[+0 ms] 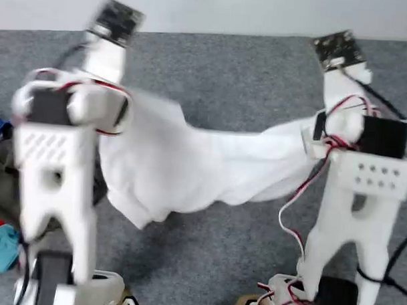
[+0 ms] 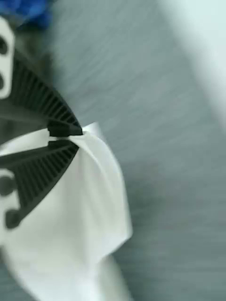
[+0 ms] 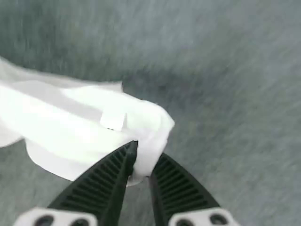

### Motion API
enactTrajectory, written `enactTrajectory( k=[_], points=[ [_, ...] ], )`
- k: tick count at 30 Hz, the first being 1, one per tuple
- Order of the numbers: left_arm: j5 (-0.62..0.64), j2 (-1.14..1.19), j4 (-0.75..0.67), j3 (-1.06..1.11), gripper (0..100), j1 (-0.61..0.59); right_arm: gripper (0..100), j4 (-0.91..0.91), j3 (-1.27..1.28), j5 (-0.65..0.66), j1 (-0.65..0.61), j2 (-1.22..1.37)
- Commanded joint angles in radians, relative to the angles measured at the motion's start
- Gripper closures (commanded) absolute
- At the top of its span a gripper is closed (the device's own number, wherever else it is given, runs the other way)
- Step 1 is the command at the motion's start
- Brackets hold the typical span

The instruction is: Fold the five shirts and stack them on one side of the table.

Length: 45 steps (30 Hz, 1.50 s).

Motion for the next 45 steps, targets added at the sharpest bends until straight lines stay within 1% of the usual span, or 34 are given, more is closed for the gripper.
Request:
enactTrajectory(
  k=[1,3,5,8,13,17,23,28,31,36,39,42,45],
  points=[
    [0.017,-0.190,-0.189,-0.113,100,0.005,98.9,0.031,-0.132,-0.012,0.012,-0.076],
    [0.015,-0.226,-0.276,-0.162,100,0.005,98.9,0.022,-0.164,-0.012,0.008,-0.094],
    [0.014,-0.233,-0.321,-0.217,100,0.003,98.9,-0.004,-0.173,-0.012,0.013,-0.111],
    [0.009,-0.233,-0.330,-0.315,100,0.003,98.9,-0.050,-0.173,-0.012,0.015,-0.143],
    [-0.083,-0.233,-0.327,-0.407,100,0.003,98.9,-0.162,-0.173,-0.011,0.013,-0.220],
    [-0.100,-0.239,-0.253,-0.415,100,0.003,98.9,-0.219,-0.173,-0.009,0.010,-0.260],
    [-0.100,-0.242,-0.138,-0.464,100,0.002,98.9,-0.232,-0.173,-0.006,0.018,-0.294],
    [-0.100,-0.242,-0.018,-0.487,100,-0.002,98.9,-0.225,-0.169,-0.003,0.073,-0.343],
    [-0.100,-0.242,0.029,-0.487,100,-0.005,98.9,-0.199,-0.141,-0.003,0.139,-0.317],
    [-0.100,-0.242,0.037,-0.484,100,-0.006,98.9,-0.143,-0.132,-0.003,0.208,-0.271],
    [-0.100,-0.244,0.040,-0.492,100,-0.006,98.9,-0.081,-0.135,-0.003,0.214,-0.266],
    [-0.100,-0.244,0.041,-0.552,100,-0.006,98.9,-0.039,-0.143,0.000,0.216,-0.283],
    [-0.100,-0.244,0.037,-0.618,100,-0.005,98.9,-0.038,-0.146,0.066,0.216,-0.337]
  ],
)
